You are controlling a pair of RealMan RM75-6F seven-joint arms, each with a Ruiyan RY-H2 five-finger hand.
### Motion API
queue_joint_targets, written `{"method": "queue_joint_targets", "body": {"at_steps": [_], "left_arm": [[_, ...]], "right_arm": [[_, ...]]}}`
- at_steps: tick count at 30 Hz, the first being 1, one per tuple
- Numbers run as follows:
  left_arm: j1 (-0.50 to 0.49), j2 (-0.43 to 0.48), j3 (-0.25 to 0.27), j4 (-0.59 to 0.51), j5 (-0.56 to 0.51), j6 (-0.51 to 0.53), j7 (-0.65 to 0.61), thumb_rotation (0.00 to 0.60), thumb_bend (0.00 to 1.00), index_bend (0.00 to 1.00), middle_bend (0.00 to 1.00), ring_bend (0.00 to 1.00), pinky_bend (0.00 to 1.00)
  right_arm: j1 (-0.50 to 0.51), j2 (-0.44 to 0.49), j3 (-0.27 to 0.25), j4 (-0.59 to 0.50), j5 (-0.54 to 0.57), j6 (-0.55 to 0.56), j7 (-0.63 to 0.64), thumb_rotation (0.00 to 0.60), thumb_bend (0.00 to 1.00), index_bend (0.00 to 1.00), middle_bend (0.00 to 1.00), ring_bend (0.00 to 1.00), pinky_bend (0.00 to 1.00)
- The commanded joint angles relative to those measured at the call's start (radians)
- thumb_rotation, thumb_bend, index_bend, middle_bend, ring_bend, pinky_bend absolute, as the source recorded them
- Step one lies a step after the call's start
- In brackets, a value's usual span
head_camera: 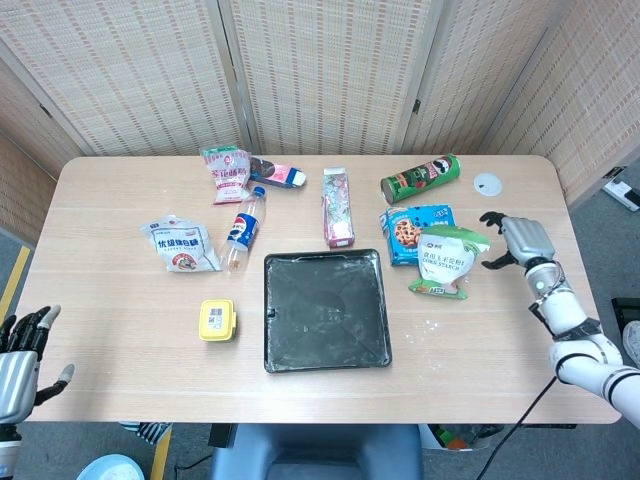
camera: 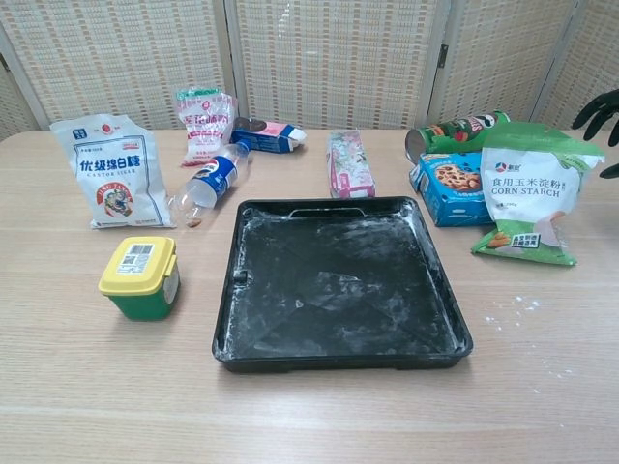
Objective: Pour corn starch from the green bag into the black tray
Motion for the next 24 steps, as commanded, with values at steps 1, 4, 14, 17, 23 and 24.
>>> {"method": "queue_joint_targets", "body": {"at_steps": [1,4,14,17,23,24], "left_arm": [[-0.001,-0.002,0.0,-0.001,0.0,-0.002,0.001,0.6,0.35,0.1,0.12,0.12,0.0],[-0.006,-0.006,0.0,-0.006,0.007,-0.006,0.007,0.6,0.35,0.1,0.12,0.12,0.0],[0.001,0.001,0.001,-0.014,0.007,0.0,0.01,0.6,0.35,0.1,0.12,0.12,0.0],[0.004,0.003,0.002,-0.013,0.007,0.003,0.006,0.6,0.35,0.1,0.12,0.12,0.0],[0.008,0.0,0.005,-0.003,0.007,0.001,-0.006,0.6,0.35,0.1,0.12,0.12,0.0],[0.008,0.0,0.005,-0.001,0.007,0.0,-0.008,0.6,0.35,0.1,0.12,0.12,0.0]], "right_arm": [[0.002,-0.013,-0.007,0.016,-0.004,-0.008,0.011,0.6,0.18,0.24,0.3,0.33,0.27],[0.004,-0.057,-0.014,0.061,-0.016,-0.017,0.048,0.6,0.18,0.25,0.31,0.34,0.27],[0.01,-0.114,-0.048,0.098,-0.111,-0.032,0.193,0.6,0.18,0.28,0.32,0.36,0.27],[0.004,-0.105,-0.056,0.07,-0.138,-0.026,0.255,0.6,0.18,0.28,0.33,0.37,0.27],[-0.03,-0.031,-0.086,-0.061,-0.226,0.021,0.433,0.6,0.18,0.29,0.34,0.38,0.27],[-0.036,-0.017,-0.096,-0.084,-0.245,0.032,0.465,0.6,0.18,0.29,0.34,0.38,0.27]]}}
